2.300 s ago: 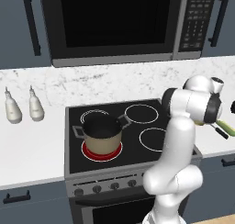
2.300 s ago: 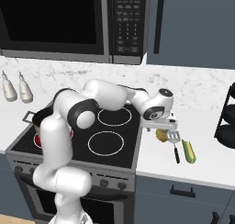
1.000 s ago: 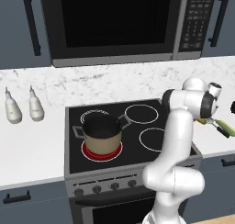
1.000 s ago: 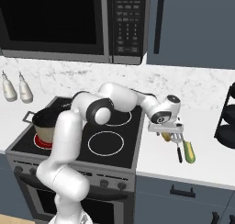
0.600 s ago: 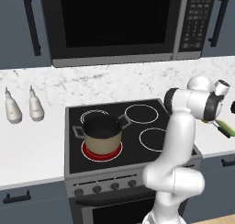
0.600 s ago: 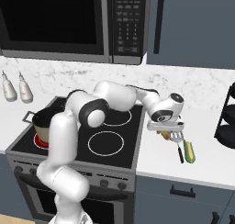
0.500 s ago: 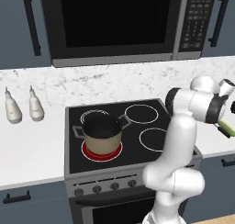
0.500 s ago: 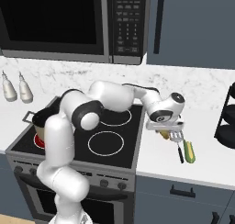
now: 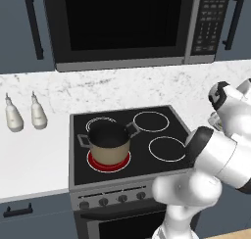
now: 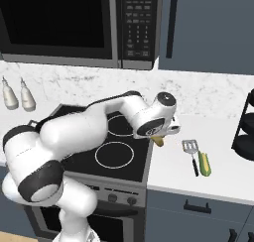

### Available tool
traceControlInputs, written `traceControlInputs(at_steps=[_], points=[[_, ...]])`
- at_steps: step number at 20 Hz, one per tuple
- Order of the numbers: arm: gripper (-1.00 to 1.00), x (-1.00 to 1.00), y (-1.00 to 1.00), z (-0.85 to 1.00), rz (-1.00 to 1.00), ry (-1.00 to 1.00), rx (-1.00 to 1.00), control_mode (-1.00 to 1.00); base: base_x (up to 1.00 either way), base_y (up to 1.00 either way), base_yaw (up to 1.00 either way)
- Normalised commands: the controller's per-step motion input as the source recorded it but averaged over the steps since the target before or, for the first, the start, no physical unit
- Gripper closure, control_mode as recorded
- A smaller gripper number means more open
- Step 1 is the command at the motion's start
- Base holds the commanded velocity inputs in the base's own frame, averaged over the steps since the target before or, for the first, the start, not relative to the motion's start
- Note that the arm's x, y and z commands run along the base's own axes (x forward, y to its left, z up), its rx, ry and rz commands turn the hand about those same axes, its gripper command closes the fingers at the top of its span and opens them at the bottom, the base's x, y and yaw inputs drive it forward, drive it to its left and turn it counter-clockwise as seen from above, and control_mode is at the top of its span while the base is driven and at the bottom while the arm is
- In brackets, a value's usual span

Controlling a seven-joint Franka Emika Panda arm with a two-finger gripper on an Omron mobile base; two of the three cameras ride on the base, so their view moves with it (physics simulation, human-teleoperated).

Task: Put the corn and potato in the pot. Retrieve the spatula and lightly stir the vegetables in the pot.

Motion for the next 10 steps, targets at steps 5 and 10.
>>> traceControlInputs(at_steps=[5,10], points=[[1.0,-0.63,1.0,0.83,0.0,-0.19,-0.11,-1.0,0.0,0.0,0.0],[1.0,-0.22,1.0,0.52,0.04,-0.01,-0.19,-1.0,0.0,0.0,0.0]])
